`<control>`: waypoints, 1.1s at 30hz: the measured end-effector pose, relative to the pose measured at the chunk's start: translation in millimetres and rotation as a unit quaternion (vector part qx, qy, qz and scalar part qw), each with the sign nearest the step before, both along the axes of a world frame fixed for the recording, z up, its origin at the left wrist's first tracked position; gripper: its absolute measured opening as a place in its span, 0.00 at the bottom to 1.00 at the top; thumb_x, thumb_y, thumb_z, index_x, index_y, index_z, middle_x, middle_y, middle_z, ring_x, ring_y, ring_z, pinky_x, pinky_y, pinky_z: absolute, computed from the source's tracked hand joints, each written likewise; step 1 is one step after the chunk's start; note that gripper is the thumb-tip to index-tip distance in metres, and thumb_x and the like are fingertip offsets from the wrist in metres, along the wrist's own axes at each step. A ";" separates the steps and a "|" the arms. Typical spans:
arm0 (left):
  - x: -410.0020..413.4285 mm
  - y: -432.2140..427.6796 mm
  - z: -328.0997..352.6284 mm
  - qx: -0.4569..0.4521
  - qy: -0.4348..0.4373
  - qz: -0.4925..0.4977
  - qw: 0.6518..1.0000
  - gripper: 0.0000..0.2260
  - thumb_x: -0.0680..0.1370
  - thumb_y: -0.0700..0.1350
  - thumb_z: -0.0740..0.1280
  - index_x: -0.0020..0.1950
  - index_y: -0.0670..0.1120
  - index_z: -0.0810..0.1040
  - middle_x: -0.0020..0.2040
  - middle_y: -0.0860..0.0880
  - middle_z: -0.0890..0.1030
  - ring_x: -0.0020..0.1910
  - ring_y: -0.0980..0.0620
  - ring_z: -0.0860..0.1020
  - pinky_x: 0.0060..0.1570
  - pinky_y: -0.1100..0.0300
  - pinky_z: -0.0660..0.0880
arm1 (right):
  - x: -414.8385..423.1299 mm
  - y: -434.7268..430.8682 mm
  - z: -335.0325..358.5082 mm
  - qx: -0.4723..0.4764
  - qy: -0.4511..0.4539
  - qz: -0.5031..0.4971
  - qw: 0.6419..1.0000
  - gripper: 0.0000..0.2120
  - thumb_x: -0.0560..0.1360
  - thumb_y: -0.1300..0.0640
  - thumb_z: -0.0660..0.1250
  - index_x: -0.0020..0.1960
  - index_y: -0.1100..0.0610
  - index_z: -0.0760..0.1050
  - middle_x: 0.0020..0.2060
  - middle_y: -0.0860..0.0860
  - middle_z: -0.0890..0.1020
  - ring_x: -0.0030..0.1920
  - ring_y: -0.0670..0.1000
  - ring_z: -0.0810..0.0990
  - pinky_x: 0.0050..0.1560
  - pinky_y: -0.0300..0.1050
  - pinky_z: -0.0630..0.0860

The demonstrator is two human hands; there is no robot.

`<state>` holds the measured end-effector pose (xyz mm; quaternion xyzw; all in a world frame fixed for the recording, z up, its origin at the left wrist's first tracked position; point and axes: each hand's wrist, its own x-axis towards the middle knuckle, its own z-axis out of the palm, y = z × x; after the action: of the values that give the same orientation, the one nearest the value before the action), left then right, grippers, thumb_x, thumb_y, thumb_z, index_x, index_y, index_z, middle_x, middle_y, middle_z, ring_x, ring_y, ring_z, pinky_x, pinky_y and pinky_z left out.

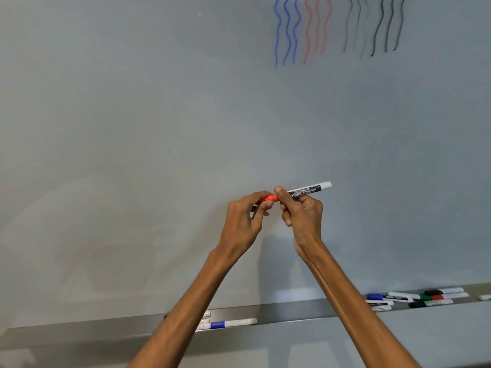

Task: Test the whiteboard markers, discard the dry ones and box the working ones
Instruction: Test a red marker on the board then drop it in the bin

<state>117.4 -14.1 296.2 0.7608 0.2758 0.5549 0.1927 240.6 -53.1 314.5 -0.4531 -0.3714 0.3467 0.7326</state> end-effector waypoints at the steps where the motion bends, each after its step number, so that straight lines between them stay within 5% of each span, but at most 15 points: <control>1: 2.0 -0.9 -2.4 0.002 -0.004 -0.001 1.000 0.07 0.80 0.42 0.67 0.55 0.44 0.83 0.45 0.56 0.83 0.40 0.59 0.82 0.38 0.71 0.74 | 0.1 -2.0 -1.7 -0.002 0.004 -0.009 1.000 0.11 0.75 0.57 0.73 0.40 0.65 0.80 0.27 0.51 0.73 0.24 0.46 0.64 0.25 0.37 0.63; 12: 12.9 -0.5 -24.2 0.050 0.036 0.007 0.998 0.09 0.81 0.45 0.65 0.59 0.46 0.81 0.46 0.51 0.84 0.42 0.56 0.81 0.44 0.55 0.79 | 14.4 -11.6 -14.4 -0.047 0.000 -0.004 0.999 0.12 0.75 0.54 0.74 0.41 0.63 0.79 0.28 0.52 0.71 0.23 0.47 0.66 0.24 0.37 0.67; 17: 22.9 1.0 -26.4 -0.002 0.070 -0.020 0.997 0.10 0.82 0.47 0.65 0.61 0.50 0.81 0.54 0.56 0.83 0.52 0.58 0.80 0.48 0.62 0.78 | 29.4 -16.6 -20.7 -0.081 0.005 0.014 0.997 0.11 0.75 0.51 0.73 0.44 0.60 0.81 0.30 0.53 0.75 0.25 0.48 0.70 0.26 0.36 0.69; 23: 48.6 -0.7 -35.5 -0.040 0.070 -0.039 0.996 0.08 0.81 0.46 0.66 0.59 0.51 0.80 0.53 0.57 0.82 0.50 0.60 0.78 0.44 0.73 0.72 | 72.6 -30.6 -27.0 -0.105 -0.037 -0.015 0.994 0.15 0.78 0.46 0.68 0.50 0.57 0.84 0.33 0.51 0.81 0.27 0.46 0.75 0.26 0.34 0.65; 33: 118.8 -19.1 -50.9 -0.042 0.106 -0.081 0.990 0.09 0.79 0.47 0.69 0.59 0.52 0.82 0.52 0.56 0.83 0.49 0.58 0.79 0.45 0.70 0.73 | 157.6 -74.4 -43.6 -0.145 -0.004 -0.067 0.987 0.13 0.76 0.50 0.71 0.53 0.60 0.84 0.36 0.53 0.84 0.27 0.47 0.77 0.26 0.35 0.68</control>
<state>236.1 -33.2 245.3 0.8265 0.2551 0.4416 0.2381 398.1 -127.5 271.0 -0.5794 -0.2893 0.3453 0.6792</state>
